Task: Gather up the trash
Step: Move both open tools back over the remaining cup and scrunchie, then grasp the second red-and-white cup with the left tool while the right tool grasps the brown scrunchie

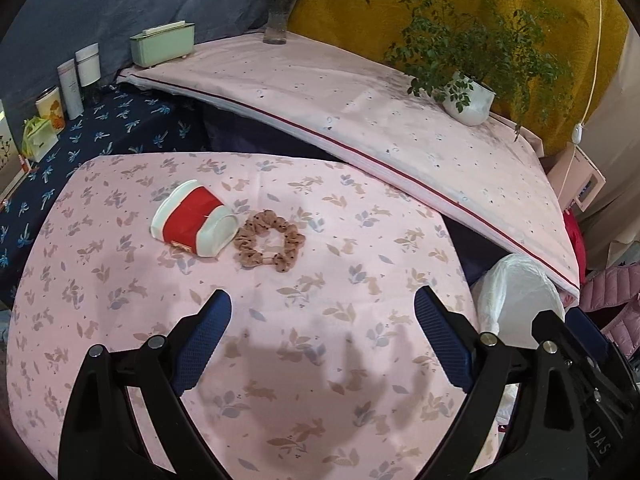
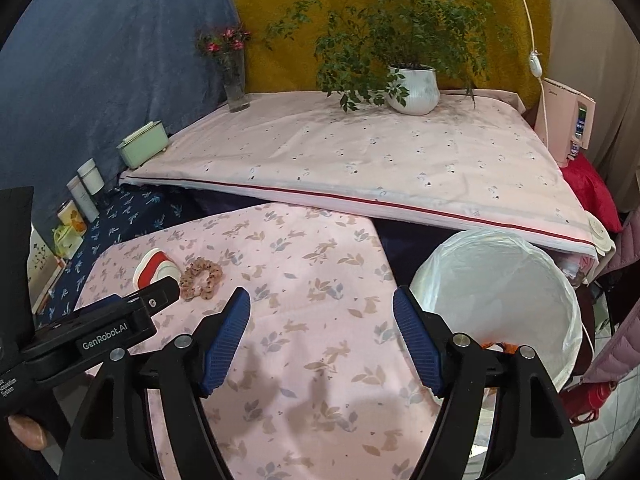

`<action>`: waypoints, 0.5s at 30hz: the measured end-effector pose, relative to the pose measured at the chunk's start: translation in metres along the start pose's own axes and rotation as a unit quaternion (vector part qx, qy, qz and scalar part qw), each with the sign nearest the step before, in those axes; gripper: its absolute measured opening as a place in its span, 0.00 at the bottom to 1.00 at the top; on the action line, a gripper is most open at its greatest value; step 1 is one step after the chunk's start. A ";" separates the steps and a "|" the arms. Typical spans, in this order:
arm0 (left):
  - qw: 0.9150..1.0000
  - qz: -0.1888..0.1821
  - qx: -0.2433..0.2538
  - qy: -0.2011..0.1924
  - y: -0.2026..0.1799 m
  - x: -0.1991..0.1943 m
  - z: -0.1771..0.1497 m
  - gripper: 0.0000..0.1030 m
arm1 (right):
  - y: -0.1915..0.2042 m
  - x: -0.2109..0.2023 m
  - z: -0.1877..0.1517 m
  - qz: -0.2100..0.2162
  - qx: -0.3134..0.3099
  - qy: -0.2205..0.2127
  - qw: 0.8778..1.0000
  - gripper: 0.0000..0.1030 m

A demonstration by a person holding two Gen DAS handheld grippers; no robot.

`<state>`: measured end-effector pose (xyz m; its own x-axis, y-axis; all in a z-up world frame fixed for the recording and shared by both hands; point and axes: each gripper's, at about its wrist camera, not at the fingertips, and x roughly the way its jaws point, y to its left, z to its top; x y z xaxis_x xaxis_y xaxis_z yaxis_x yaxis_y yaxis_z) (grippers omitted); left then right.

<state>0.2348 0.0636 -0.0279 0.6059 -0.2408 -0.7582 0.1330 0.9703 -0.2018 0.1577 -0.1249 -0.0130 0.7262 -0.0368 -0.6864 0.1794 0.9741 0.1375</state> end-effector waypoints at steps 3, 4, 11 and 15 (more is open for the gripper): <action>1.000 0.015 -0.007 -0.001 0.019 0.003 0.001 0.86 | 0.016 0.009 -0.002 0.005 -0.007 0.008 1.000 0.69; 1.000 0.020 -0.008 -0.002 0.025 0.004 0.002 0.86 | 0.021 0.013 -0.003 0.007 -0.010 0.010 1.000 0.69; 0.999 0.051 -0.012 0.004 0.068 0.023 0.007 0.86 | 0.058 0.048 -0.004 0.022 -0.029 0.037 0.999 0.69; 0.998 0.060 -0.011 0.011 0.090 0.040 0.015 0.87 | 0.077 0.075 -0.003 0.030 -0.033 0.054 0.998 0.69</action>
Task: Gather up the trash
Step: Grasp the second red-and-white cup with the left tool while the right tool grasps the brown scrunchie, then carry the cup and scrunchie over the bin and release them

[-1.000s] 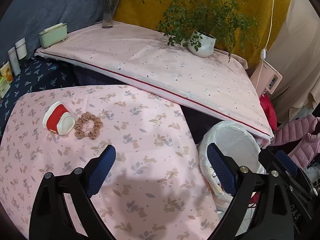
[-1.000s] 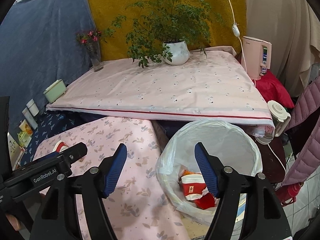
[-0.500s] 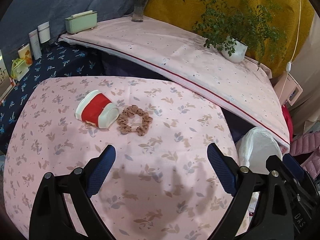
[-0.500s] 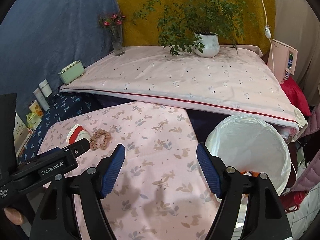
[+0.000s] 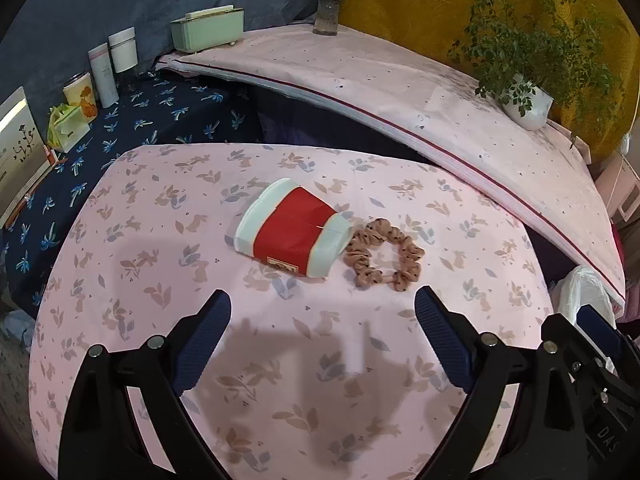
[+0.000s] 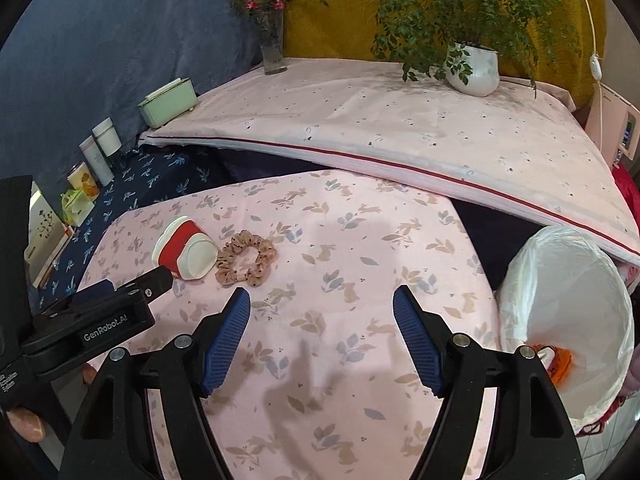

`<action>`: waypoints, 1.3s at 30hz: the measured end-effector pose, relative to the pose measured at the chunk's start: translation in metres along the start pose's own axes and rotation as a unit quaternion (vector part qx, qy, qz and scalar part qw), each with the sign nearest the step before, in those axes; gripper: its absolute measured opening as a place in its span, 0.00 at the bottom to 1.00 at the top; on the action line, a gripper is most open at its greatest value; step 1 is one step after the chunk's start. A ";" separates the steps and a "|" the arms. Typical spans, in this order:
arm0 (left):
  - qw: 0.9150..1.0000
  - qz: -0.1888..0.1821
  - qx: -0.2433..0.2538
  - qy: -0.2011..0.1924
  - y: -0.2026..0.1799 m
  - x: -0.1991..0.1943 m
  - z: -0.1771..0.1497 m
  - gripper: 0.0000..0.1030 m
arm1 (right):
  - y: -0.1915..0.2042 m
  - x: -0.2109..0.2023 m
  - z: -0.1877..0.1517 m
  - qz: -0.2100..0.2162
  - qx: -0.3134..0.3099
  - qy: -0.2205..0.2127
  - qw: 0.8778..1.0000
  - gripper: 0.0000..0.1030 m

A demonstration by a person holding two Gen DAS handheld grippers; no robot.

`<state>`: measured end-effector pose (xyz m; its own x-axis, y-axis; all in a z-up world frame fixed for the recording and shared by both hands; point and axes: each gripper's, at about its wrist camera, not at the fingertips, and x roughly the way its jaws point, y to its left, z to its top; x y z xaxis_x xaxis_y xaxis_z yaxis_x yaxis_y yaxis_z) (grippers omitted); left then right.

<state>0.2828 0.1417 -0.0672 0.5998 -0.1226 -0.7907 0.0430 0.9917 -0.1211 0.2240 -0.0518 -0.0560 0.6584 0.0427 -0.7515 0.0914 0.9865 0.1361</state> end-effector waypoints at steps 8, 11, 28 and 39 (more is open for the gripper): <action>1.000 0.010 0.020 0.014 0.022 0.050 0.022 0.87 | 0.026 0.069 0.014 0.008 0.001 0.035 0.999 0.69; 1.000 0.001 0.022 0.019 0.027 0.067 0.028 0.87 | 0.032 0.094 0.017 0.009 -0.001 0.046 0.999 0.69; 0.998 -0.040 0.028 0.025 0.029 0.091 0.024 0.85 | 0.055 0.139 0.010 0.009 -0.050 0.066 0.997 0.12; 0.998 -0.047 0.031 0.012 -0.007 0.043 0.019 0.85 | 0.020 0.076 0.014 0.007 -0.020 0.040 0.999 0.09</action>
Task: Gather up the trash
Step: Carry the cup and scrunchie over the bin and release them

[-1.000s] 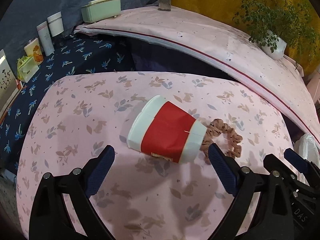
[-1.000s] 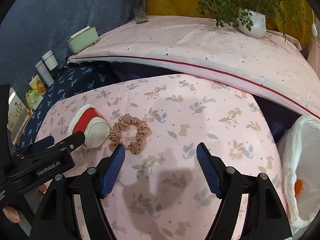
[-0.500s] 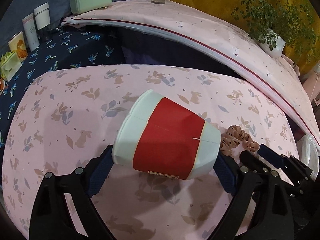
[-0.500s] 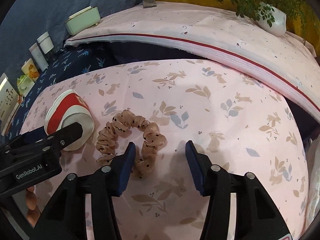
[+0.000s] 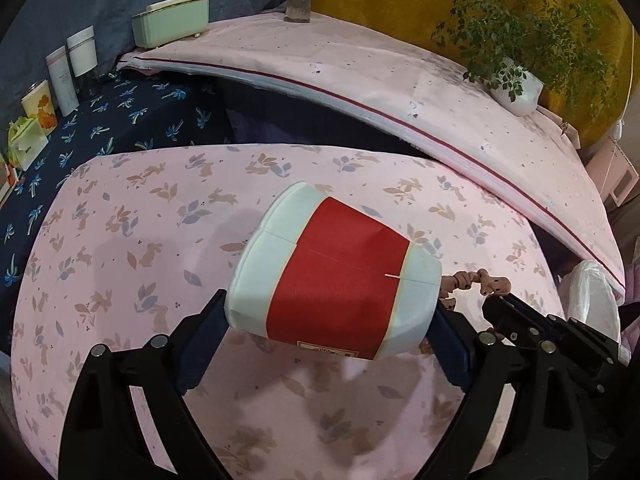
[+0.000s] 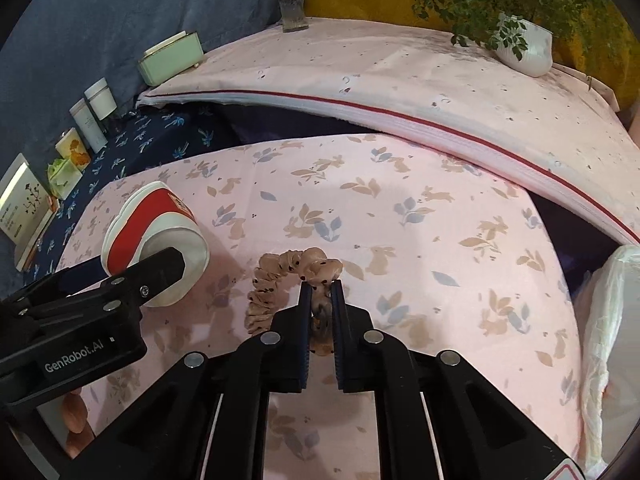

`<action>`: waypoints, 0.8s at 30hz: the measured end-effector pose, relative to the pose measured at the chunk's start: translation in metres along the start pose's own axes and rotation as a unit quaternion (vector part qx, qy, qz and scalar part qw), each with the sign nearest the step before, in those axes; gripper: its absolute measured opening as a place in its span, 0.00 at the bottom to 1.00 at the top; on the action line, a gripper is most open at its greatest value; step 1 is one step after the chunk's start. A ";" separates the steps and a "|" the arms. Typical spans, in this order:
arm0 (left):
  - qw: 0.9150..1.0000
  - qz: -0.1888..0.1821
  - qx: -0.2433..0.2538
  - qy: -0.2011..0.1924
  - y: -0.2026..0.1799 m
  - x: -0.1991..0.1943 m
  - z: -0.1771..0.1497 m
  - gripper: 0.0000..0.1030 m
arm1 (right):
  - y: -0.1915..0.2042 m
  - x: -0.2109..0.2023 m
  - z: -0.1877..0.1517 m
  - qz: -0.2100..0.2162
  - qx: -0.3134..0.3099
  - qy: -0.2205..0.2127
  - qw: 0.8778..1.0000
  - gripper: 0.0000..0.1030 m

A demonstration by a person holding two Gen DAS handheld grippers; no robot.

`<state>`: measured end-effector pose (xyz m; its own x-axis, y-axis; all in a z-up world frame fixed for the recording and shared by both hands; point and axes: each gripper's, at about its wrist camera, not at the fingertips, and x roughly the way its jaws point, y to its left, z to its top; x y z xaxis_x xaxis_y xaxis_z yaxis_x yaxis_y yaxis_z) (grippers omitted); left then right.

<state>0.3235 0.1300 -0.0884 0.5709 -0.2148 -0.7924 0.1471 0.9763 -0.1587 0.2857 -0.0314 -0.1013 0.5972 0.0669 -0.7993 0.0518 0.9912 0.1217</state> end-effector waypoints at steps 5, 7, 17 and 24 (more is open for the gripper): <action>1.000 -0.012 0.009 -0.015 -0.035 -0.032 0.001 0.85 | -0.027 -0.046 0.000 -0.007 0.018 -0.027 0.999 0.09; 1.000 -0.019 0.013 -0.019 -0.051 -0.044 0.000 0.85 | -0.038 -0.065 0.001 -0.012 0.021 -0.039 0.999 0.09; 0.996 -0.063 0.053 -0.043 -0.150 -0.097 -0.014 0.85 | -0.114 -0.159 -0.011 -0.045 0.054 -0.100 0.992 0.09; 0.990 -0.087 0.095 -0.049 -0.223 -0.122 -0.031 0.85 | -0.173 -0.213 -0.031 -0.069 0.084 -0.131 0.985 0.09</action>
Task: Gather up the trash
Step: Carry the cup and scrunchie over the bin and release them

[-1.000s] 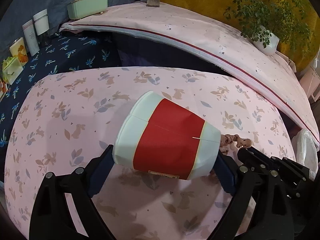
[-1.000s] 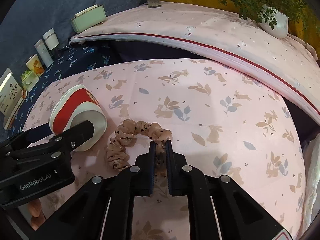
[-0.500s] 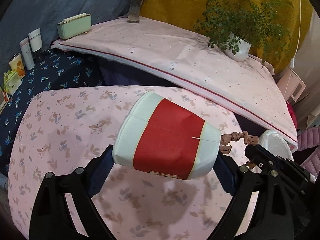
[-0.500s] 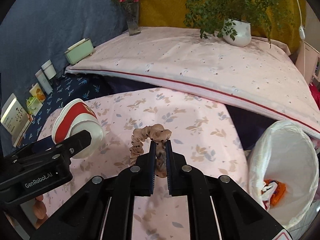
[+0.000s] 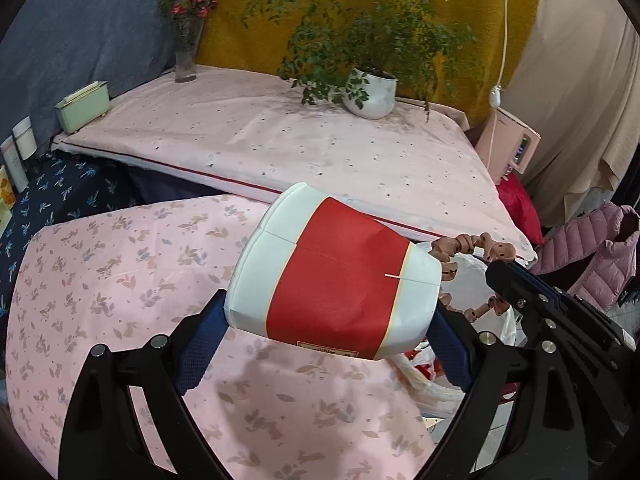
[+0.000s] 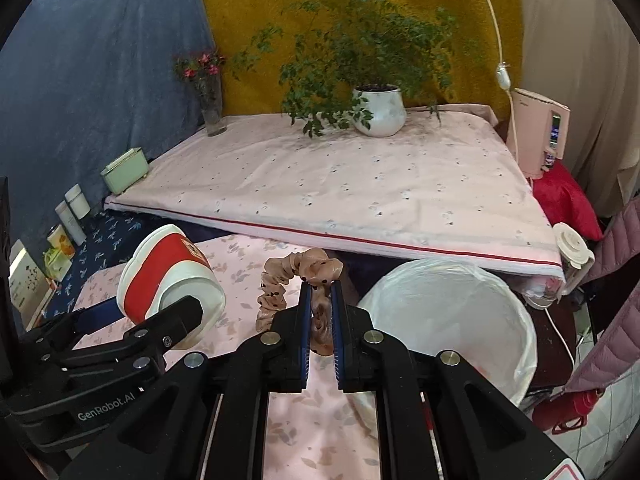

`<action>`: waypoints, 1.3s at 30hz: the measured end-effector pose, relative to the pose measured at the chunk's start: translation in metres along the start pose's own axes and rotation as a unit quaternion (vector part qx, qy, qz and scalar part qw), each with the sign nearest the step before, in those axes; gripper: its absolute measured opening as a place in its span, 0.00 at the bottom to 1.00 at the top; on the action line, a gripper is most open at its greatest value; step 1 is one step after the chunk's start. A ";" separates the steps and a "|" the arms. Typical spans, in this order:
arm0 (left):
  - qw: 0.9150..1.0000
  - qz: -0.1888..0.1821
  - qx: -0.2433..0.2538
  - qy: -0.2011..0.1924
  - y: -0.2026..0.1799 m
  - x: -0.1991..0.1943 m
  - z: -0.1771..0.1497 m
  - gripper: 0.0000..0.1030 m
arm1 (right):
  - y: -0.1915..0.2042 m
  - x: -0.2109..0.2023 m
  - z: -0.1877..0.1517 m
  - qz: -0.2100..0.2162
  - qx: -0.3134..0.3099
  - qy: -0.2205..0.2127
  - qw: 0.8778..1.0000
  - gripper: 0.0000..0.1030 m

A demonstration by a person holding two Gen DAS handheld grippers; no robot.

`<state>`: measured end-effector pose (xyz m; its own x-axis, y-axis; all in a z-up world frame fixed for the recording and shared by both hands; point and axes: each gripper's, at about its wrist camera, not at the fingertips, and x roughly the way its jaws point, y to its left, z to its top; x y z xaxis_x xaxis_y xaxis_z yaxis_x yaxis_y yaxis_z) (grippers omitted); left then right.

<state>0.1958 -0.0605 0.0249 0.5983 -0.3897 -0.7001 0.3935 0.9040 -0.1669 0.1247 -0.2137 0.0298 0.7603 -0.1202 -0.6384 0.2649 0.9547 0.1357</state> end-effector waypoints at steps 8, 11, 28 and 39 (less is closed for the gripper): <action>0.999 -0.022 0.044 0.003 -0.074 -0.002 -0.006 0.85 | -0.069 -0.034 -0.002 -0.026 0.033 -0.019 0.999 0.09; 0.998 -0.032 0.057 0.008 -0.097 0.002 -0.009 0.85 | -0.093 -0.043 -0.006 -0.036 0.044 -0.023 0.998 0.09; 0.992 -0.063 0.100 0.046 -0.165 0.046 -0.017 0.86 | -0.166 -0.041 -0.015 -0.076 0.093 -0.020 0.993 0.09; 0.994 -0.045 0.093 0.041 -0.166 0.063 -0.007 0.90 | -0.174 -0.028 -0.011 -0.080 0.098 -0.012 0.992 0.09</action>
<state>0.1636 -0.2334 0.0039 0.4980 -0.4456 -0.7440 0.5699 0.8148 -0.1066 0.0504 -0.3735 0.0159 0.7132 -0.2743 -0.6451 0.4912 0.8521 0.1808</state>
